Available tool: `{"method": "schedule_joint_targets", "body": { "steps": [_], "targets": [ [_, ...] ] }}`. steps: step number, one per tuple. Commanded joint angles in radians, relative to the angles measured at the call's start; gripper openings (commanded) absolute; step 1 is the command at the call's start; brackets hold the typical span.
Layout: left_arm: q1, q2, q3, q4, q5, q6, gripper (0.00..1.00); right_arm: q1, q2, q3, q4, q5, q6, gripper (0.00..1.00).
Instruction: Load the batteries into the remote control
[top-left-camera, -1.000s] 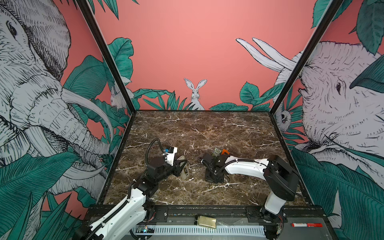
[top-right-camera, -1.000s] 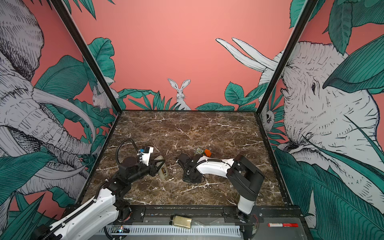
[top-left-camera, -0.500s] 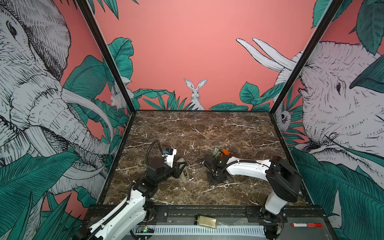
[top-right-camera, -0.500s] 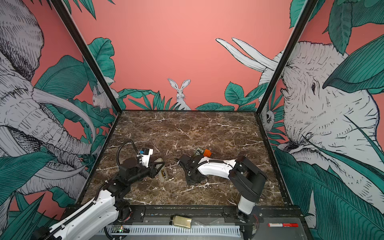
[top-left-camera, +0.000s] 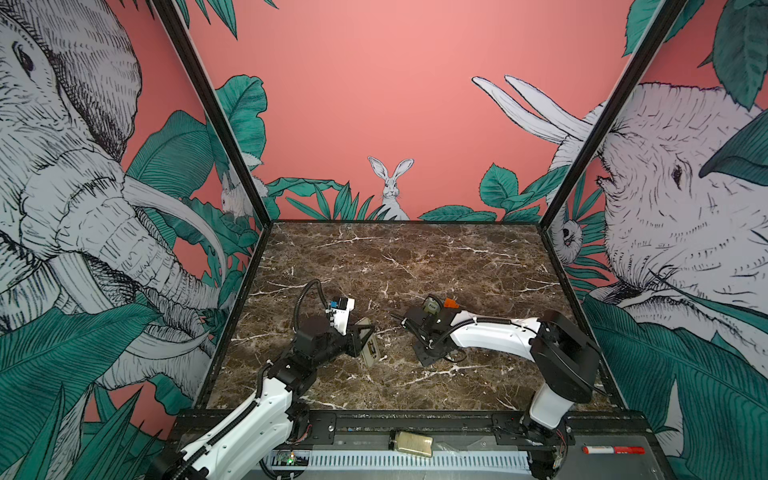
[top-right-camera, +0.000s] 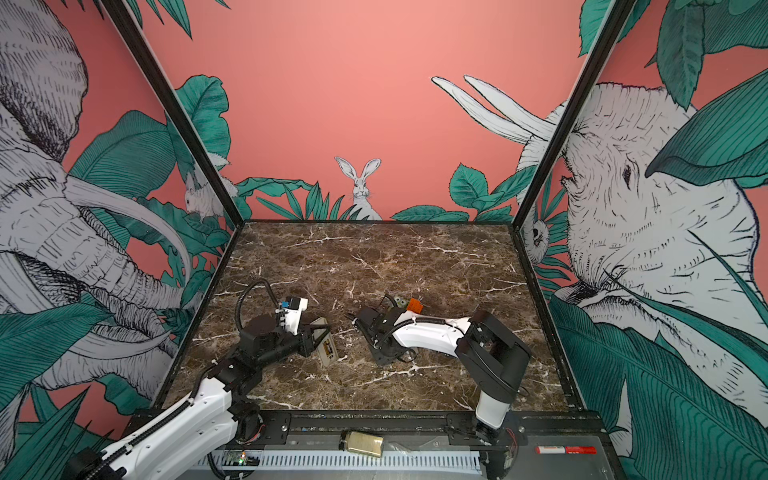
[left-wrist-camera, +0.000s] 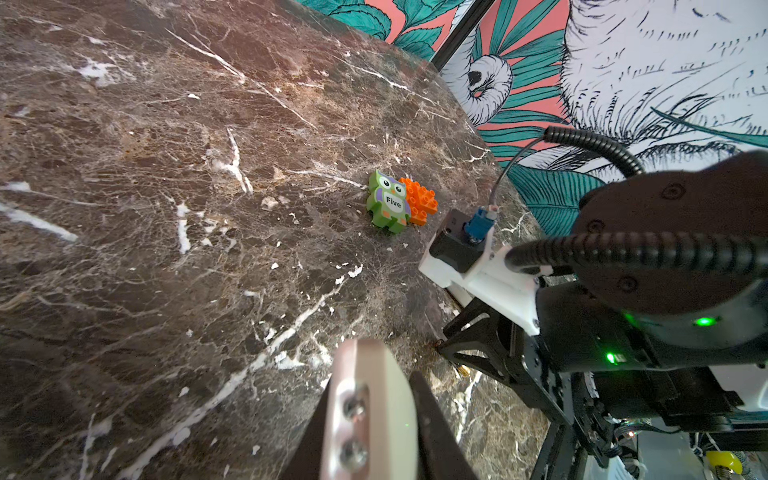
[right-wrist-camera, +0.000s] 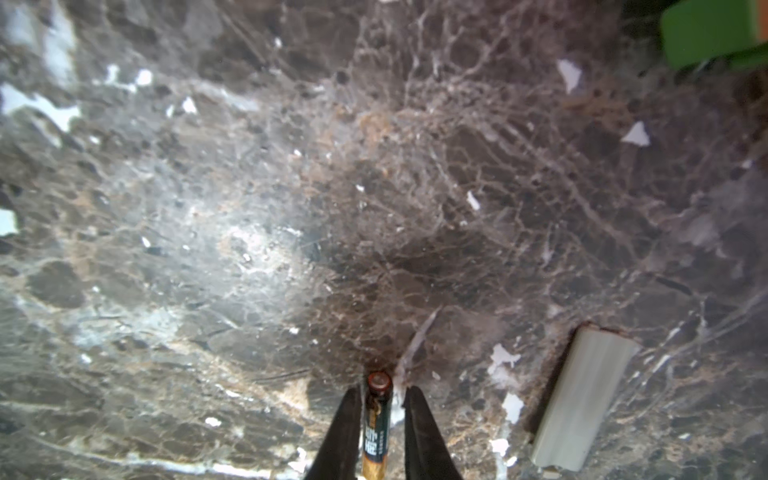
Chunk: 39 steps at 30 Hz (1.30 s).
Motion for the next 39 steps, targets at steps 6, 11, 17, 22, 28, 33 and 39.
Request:
{"method": "schedule_joint_targets", "body": {
  "steps": [6,11,17,22,28,33,39],
  "targets": [
    [0.001,0.009,0.019,0.054,-0.003,-0.007,0.00,-0.005,-0.007,0.016,-0.014,0.022,-0.017,0.29],
    [0.001,0.009,0.019,0.048,-0.014,0.008,0.00,-0.006,-0.067,-0.002,0.015,-0.009,-0.003,0.39],
    [0.001,0.013,0.017,0.070,0.008,0.018,0.00,-0.005,-0.193,-0.071,0.071,-0.037,0.009,0.51],
    [0.002,0.005,0.008,0.125,0.051,0.013,0.00,-0.005,-0.260,-0.106,0.061,-0.035,0.019,0.62],
    [0.000,0.001,0.001,0.178,0.093,0.001,0.00,-0.006,-0.295,-0.139,0.049,-0.023,0.059,0.73],
    [-0.002,0.005,-0.002,0.204,0.093,-0.014,0.00,-0.006,-0.282,-0.156,0.037,-0.034,0.076,0.69],
    [-0.006,0.023,-0.007,0.223,0.087,-0.019,0.00,-0.006,-0.251,-0.174,0.044,-0.061,0.064,0.60]
  ]
}}
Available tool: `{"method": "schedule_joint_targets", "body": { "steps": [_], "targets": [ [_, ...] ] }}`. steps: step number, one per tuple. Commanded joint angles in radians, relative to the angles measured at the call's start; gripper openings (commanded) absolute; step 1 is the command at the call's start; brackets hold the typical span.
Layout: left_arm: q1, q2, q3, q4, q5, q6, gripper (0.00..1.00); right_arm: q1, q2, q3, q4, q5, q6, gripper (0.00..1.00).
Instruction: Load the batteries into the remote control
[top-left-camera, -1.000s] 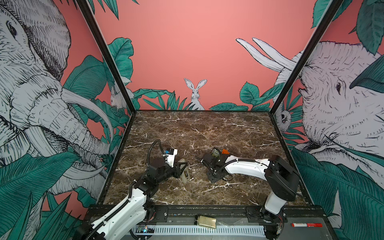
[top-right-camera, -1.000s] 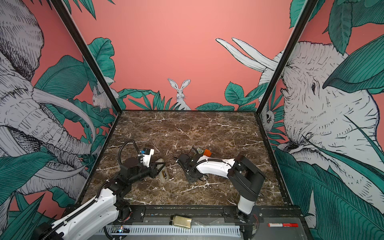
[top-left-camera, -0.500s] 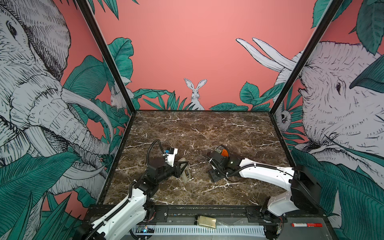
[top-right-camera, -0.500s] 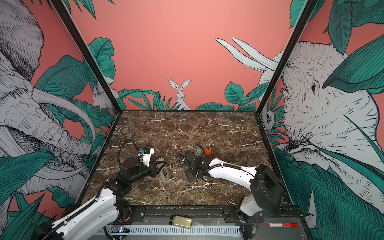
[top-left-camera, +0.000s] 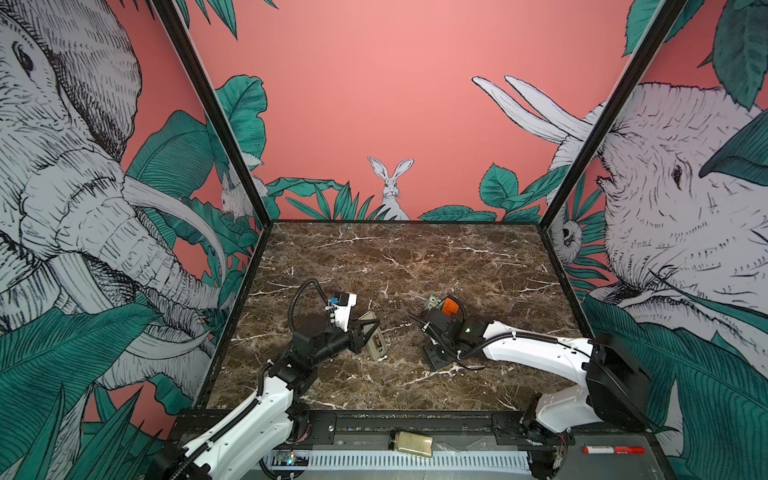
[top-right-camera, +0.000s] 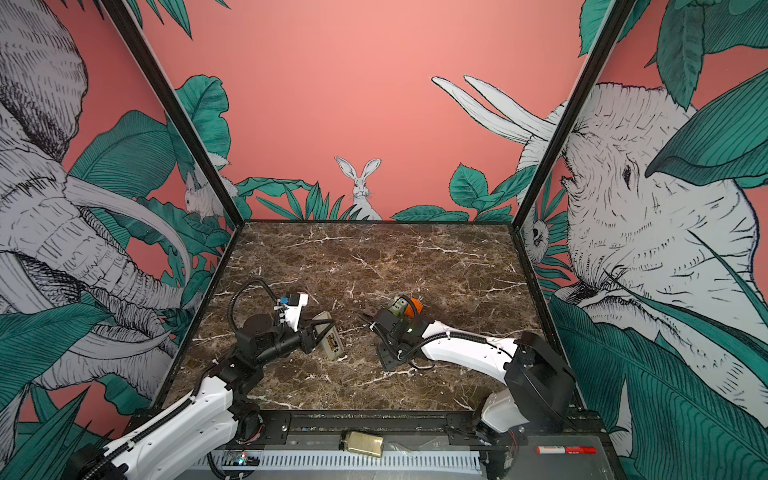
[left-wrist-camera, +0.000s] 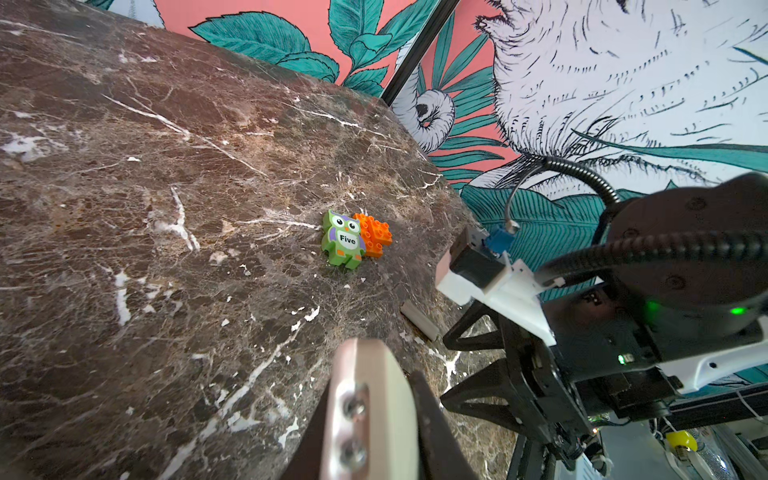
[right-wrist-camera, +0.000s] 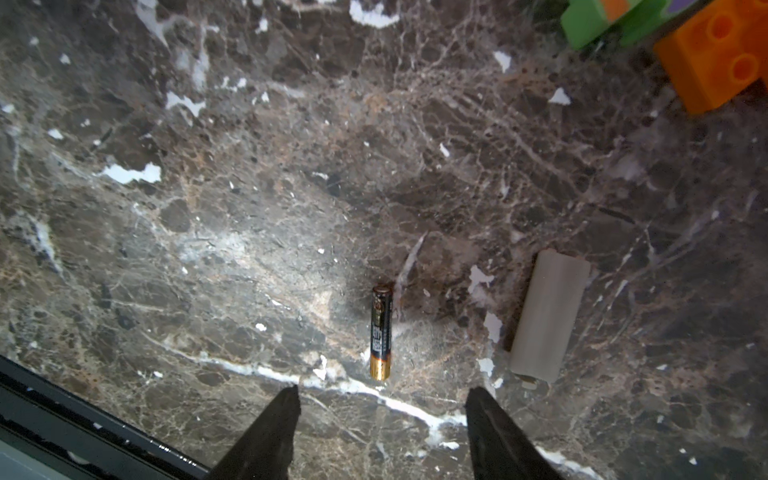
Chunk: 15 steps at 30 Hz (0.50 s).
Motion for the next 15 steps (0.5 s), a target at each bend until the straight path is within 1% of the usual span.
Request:
{"method": "schedule_joint_targets", "body": {
  "steps": [1,11,15],
  "targets": [
    [-0.005,0.004,-0.007,0.058,0.010,-0.013,0.00,-0.005,0.026,-0.008,-0.010,-0.016,0.003,0.59],
    [-0.011,0.025,-0.007,0.073,0.003,-0.018,0.00,-0.006,0.082,-0.019,0.021,-0.054,-0.002,0.48],
    [-0.013,0.029,-0.009,0.079,-0.003,-0.020,0.00,-0.006,0.090,-0.025,0.020,-0.052,-0.004,0.41]
  ]
}}
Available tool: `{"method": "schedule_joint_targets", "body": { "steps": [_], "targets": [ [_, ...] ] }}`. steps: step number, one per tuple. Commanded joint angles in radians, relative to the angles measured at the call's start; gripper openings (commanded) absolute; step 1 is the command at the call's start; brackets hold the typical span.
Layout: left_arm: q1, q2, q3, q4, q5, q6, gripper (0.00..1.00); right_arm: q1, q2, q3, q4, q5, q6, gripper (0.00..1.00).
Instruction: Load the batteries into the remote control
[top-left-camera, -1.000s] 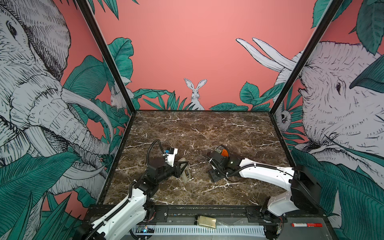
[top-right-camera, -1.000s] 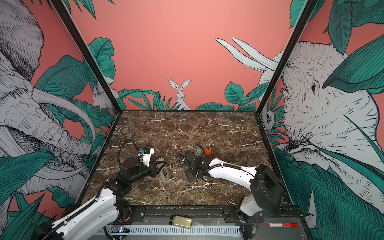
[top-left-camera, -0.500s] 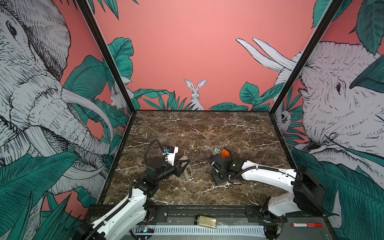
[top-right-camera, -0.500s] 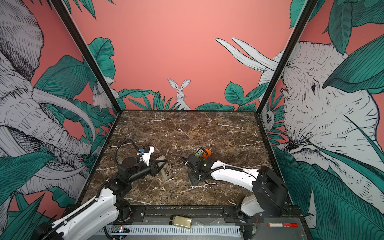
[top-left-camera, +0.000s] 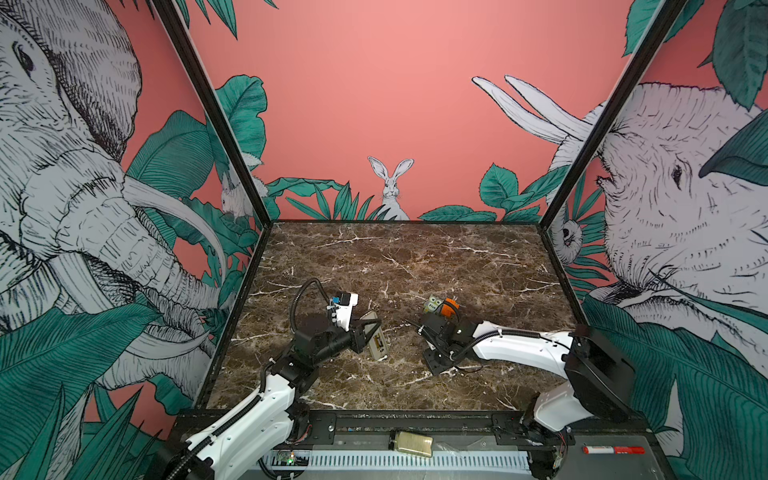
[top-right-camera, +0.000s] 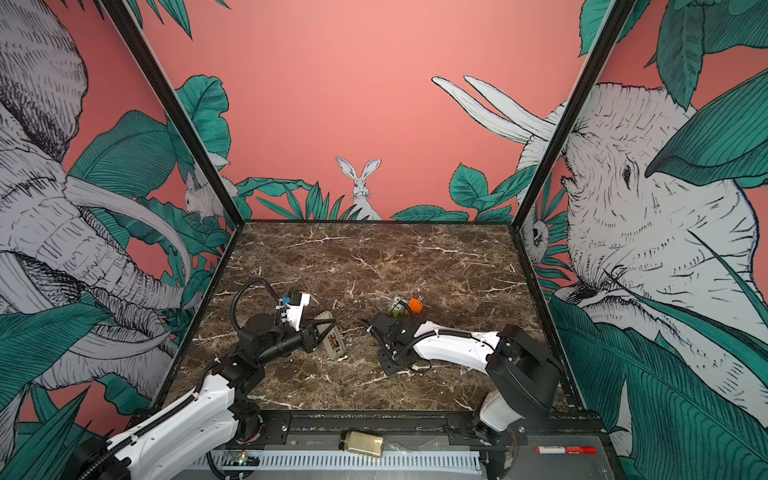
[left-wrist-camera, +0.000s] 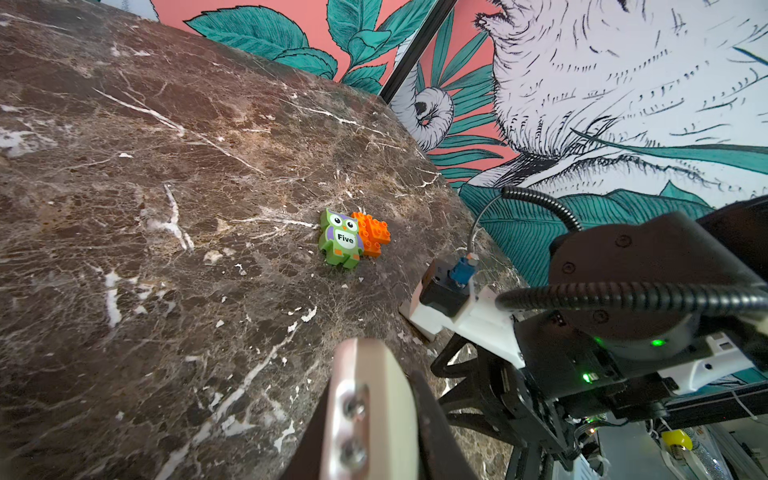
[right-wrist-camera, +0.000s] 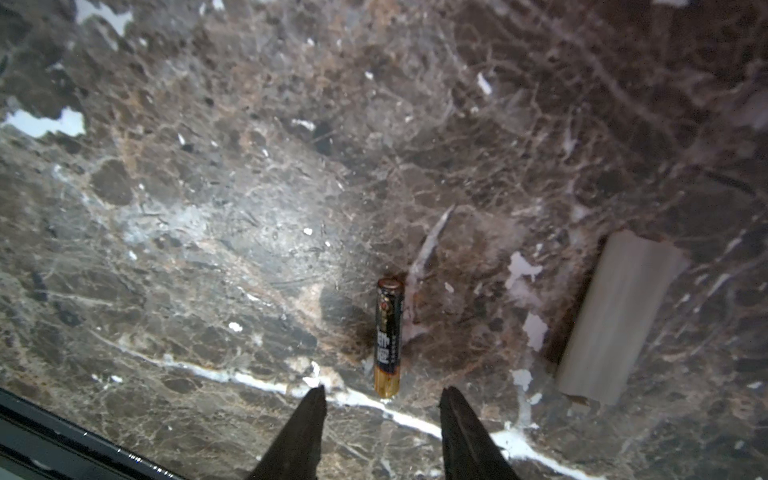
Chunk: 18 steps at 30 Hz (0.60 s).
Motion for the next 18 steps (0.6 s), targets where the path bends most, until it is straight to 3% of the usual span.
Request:
{"method": "schedule_joint_targets", "body": {
  "steps": [1,18],
  "targets": [
    [-0.007,0.004,-0.011,0.054,-0.003,-0.012,0.00,-0.006,0.014,-0.011,-0.004,0.003,-0.001,0.40],
    [-0.011,0.005,-0.013,0.059,-0.015,-0.016,0.00,-0.005,0.054,-0.006,0.014,0.009,-0.029,0.25]
  ]
}}
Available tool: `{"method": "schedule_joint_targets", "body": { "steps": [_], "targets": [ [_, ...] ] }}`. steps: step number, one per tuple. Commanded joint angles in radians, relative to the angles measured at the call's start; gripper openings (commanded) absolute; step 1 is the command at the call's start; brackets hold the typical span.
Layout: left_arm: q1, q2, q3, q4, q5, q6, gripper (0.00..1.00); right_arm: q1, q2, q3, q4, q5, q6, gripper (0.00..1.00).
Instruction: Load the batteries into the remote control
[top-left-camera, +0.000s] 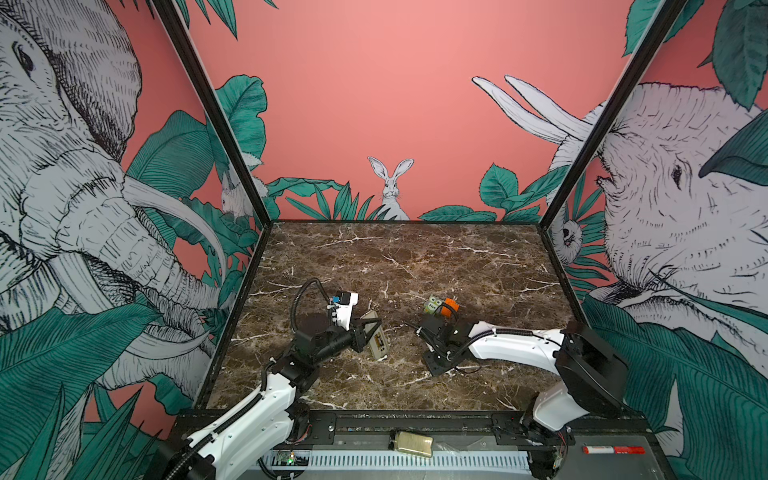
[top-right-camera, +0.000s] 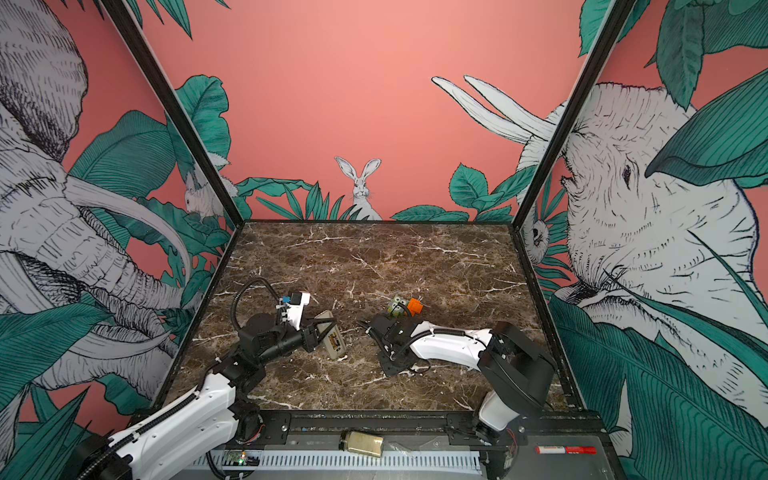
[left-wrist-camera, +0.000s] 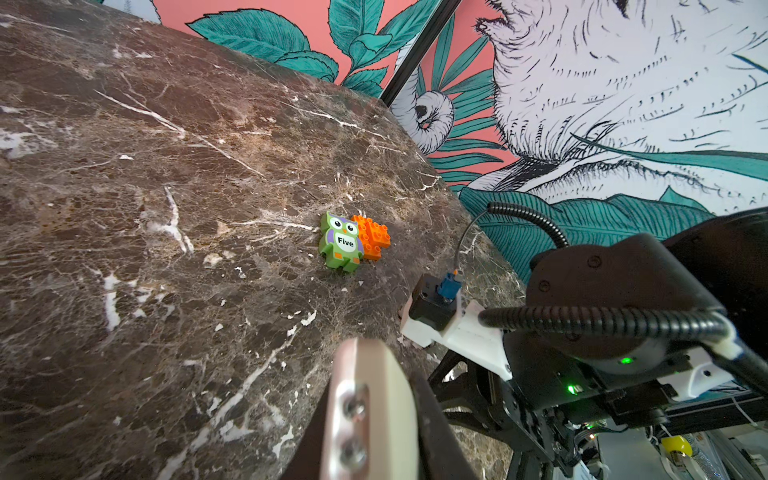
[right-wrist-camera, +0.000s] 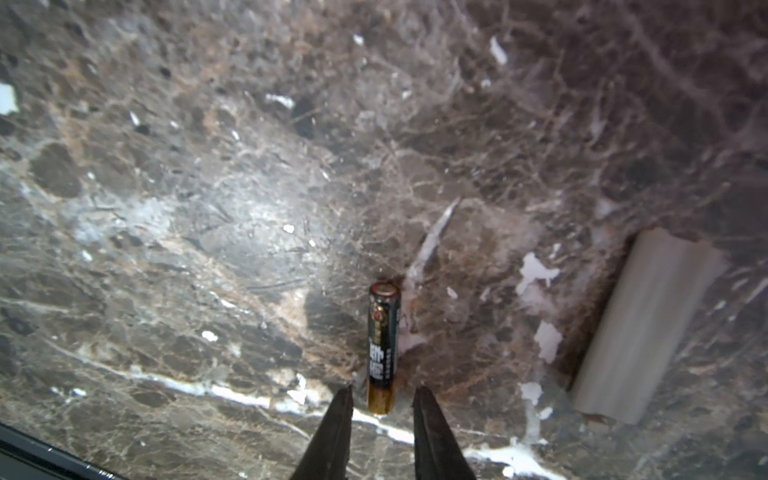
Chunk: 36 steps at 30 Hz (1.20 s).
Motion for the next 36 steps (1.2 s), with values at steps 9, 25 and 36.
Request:
{"method": "schedule_joint_targets", "body": {
  "steps": [9,25,36],
  "targets": [
    [-0.005,-0.008,-0.011,0.039,-0.008,-0.008,0.00,-0.004,0.049,0.005,0.010,0.011,-0.022,0.17],
    [-0.005,0.014,-0.007,0.075,-0.010,-0.034,0.00,-0.004,-0.011,-0.010,0.034,0.006,-0.048,0.07],
    [-0.005,0.017,-0.010,0.148,-0.002,-0.111,0.00,-0.005,-0.255,-0.010,0.092,-0.005,-0.111,0.00]
  ]
}}
